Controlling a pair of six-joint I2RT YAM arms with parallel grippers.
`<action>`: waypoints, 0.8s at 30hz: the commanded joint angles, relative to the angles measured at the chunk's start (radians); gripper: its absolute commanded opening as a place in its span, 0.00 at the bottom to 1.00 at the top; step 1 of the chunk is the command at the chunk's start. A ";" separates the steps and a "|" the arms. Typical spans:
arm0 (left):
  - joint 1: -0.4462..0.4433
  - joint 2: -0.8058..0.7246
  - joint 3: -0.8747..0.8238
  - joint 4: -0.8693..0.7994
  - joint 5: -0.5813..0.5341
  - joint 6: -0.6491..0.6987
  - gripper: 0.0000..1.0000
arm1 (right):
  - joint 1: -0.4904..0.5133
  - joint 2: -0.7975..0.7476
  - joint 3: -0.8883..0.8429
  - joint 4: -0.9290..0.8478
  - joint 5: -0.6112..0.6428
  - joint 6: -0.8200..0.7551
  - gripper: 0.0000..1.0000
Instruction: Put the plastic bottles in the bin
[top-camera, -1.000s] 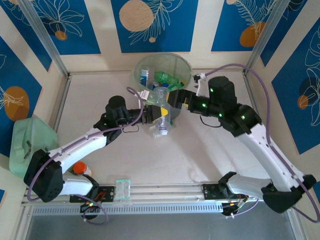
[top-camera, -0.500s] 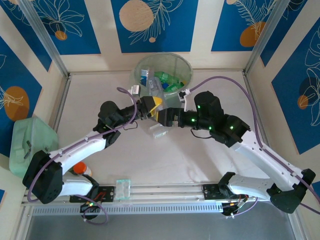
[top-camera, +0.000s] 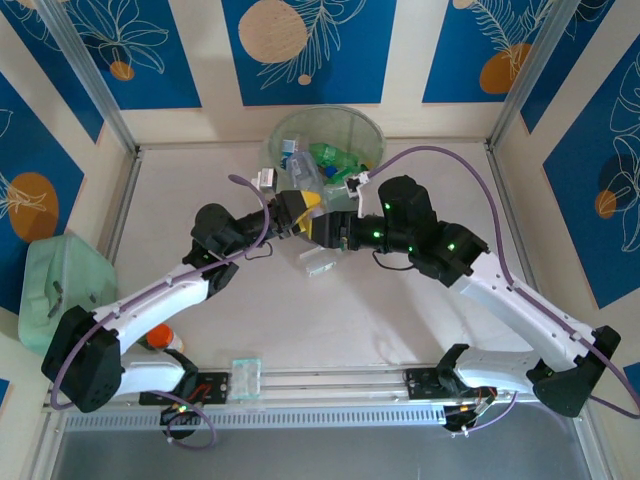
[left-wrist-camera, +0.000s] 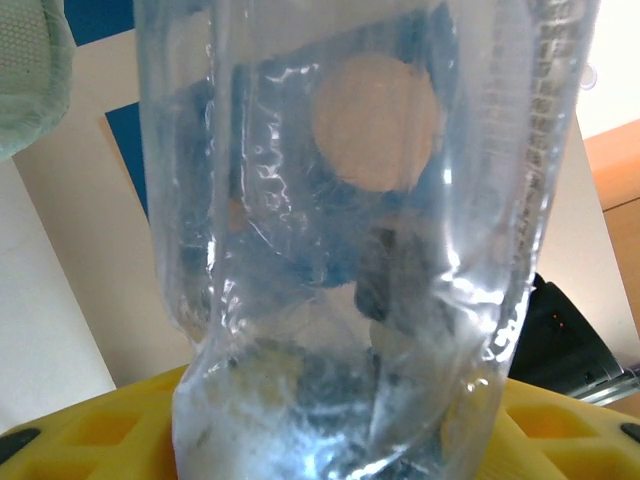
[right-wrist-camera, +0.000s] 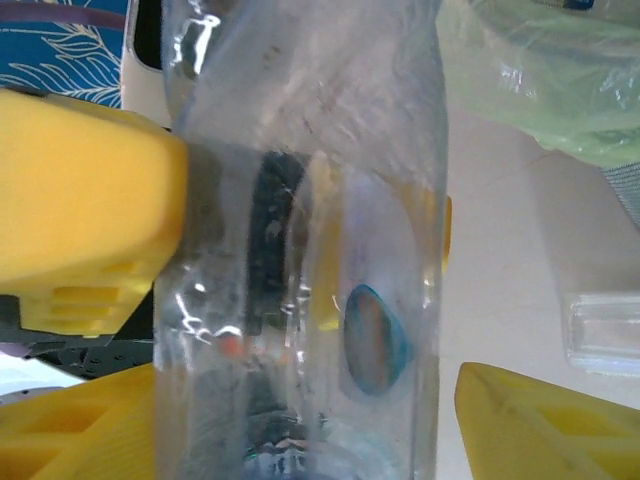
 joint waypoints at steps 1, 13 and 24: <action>0.006 -0.005 -0.001 0.067 0.005 0.002 0.57 | 0.003 0.002 0.032 -0.009 0.000 -0.011 0.63; 0.008 -0.033 0.022 -0.047 -0.002 0.076 0.92 | -0.002 0.015 0.096 -0.085 0.038 -0.041 0.53; 0.025 -0.252 0.168 -0.803 -0.216 0.584 1.00 | -0.114 0.033 0.223 -0.245 0.118 -0.089 0.53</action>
